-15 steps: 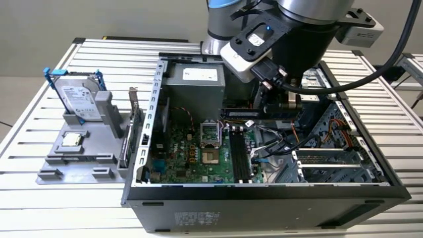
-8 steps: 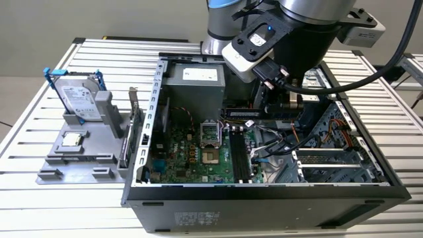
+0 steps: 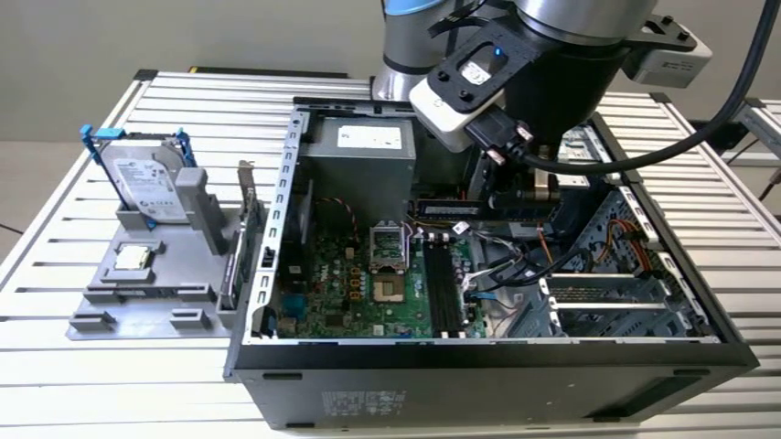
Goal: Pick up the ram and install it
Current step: 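Insert the ram into the slot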
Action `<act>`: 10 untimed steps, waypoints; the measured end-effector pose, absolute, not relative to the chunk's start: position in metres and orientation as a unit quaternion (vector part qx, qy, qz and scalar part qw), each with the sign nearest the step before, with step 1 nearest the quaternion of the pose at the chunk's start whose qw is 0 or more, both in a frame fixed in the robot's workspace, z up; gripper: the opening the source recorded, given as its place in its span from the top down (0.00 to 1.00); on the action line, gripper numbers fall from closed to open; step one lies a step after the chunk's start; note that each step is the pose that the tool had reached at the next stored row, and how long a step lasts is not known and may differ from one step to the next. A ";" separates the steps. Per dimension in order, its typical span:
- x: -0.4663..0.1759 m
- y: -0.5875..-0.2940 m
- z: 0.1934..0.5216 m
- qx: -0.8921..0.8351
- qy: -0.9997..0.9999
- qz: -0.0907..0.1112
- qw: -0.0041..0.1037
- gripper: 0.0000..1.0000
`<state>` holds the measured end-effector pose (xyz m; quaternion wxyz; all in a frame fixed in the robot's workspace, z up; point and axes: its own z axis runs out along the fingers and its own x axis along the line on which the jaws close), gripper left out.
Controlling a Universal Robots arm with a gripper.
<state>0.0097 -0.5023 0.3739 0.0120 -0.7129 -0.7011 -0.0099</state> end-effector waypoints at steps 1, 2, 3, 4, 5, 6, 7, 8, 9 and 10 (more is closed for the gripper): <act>0.010 -0.502 0.374 -0.714 -0.700 -0.010 0.012 1.00; 0.010 -0.502 0.374 -0.715 -0.699 -0.010 0.012 1.00; 0.010 -0.502 0.374 -0.715 -0.699 -0.010 0.012 1.00; 0.010 -0.502 0.374 -0.716 -0.698 -0.010 0.012 1.00; 0.010 -0.502 0.374 -0.717 -0.697 -0.010 0.012 1.00; 0.010 -0.502 0.374 -0.717 -0.697 -0.010 0.012 1.00; 0.010 -0.502 0.374 -0.717 -0.697 -0.010 0.012 1.00; 0.010 -0.502 0.374 -0.717 -0.697 -0.010 0.012 1.00; 0.010 -0.502 0.374 -0.717 -0.697 -0.010 0.012 1.00; 0.010 -0.502 0.374 -0.717 -0.697 -0.010 0.012 1.00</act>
